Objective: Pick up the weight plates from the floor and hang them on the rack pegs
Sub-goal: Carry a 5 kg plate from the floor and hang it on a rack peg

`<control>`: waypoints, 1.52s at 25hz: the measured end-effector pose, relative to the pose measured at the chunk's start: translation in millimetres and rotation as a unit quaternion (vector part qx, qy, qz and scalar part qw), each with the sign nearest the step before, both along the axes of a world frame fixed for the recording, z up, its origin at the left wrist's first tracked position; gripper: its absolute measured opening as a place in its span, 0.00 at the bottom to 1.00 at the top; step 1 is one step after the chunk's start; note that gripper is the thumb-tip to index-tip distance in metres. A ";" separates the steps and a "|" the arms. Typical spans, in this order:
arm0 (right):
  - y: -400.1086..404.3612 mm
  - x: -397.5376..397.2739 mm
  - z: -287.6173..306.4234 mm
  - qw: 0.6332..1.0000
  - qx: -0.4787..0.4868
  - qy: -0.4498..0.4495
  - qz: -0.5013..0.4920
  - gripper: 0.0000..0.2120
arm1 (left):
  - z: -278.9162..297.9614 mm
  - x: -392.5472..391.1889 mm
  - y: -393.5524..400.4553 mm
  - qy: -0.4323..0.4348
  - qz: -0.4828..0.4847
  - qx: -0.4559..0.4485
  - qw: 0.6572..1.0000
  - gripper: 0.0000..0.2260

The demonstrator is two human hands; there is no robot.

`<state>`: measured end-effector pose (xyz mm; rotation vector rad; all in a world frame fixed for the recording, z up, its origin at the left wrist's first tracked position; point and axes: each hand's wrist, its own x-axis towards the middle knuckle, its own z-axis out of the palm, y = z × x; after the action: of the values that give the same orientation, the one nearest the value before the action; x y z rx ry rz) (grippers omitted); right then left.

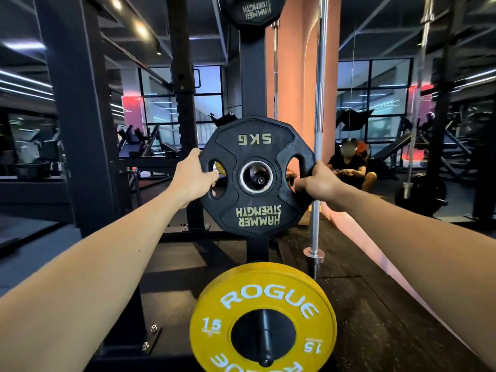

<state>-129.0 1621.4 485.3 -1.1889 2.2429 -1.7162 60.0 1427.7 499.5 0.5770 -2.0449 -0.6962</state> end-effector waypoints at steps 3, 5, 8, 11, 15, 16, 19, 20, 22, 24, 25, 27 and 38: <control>-4.7 -9.8 -5.5 1.000 0.009 -0.008 -0.007 0.17 | -6.7 -12.5 -6.1 -0.009 -0.006 -0.006 1.000 0.14; -9.0 -19.3 -8.7 1.000 0.001 -0.013 -0.003 0.16 | -10.1 -26.2 -12.6 -0.009 -0.014 -0.002 1.000 0.13; -24.2 -42.1 -11.2 1.000 -0.006 -0.008 -0.012 0.22 | -18.0 -49.1 -30.5 0.008 -0.015 0.007 1.000 0.11; -41.5 -61.1 -12.3 0.999 0.002 0.019 -0.031 0.25 | -25.9 -69.4 -52.0 0.031 -0.016 0.005 0.999 0.13; -67.7 -85.6 -10.9 0.999 -0.025 0.034 -0.030 0.24 | -32.3 -100.1 -77.9 0.070 -0.029 0.003 0.997 0.16; -73.8 -91.6 -9.4 0.999 -0.023 0.041 -0.028 0.24 | -33.5 -107.2 -83.5 0.072 -0.031 0.005 0.997 0.16; -91.1 -109.5 -8.6 0.998 -0.015 0.042 -0.039 0.20 | -32.9 -124.9 -100.6 0.066 -0.030 0.009 0.997 0.16; -95.6 -114.8 -9.8 0.998 -0.014 0.033 -0.045 0.17 | -32.0 -130.3 -105.1 0.062 -0.031 0.010 0.998 0.15; -106.7 -125.7 -11.2 0.999 -0.016 0.016 -0.045 0.13 | -29.1 -142.0 -115.4 0.055 -0.029 0.010 0.998 0.15; -118.2 -137.7 -11.7 0.999 -0.004 0.014 -0.046 0.15 | -25.8 -152.4 -124.5 0.042 -0.022 0.007 0.999 0.16; -122.9 -142.4 -11.3 0.999 0.008 0.015 -0.046 0.19 | -24.6 -157.1 -128.6 0.035 -0.020 0.006 0.999 0.17; -129.9 -149.4 -12.0 0.999 0.017 0.008 -0.045 0.24 | -24.2 -165.6 -134.9 0.029 -0.016 0.010 0.999 0.18; -135.2 -145.9 -19.1 0.998 0.018 -0.007 -0.062 0.23 | -19.8 -163.2 -134.2 -0.101 0.015 0.010 0.995 0.24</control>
<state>-274.9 1486.2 466.1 -1.0491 2.3740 -1.7123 -103.3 1293.5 479.6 0.7112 -2.2126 -0.6639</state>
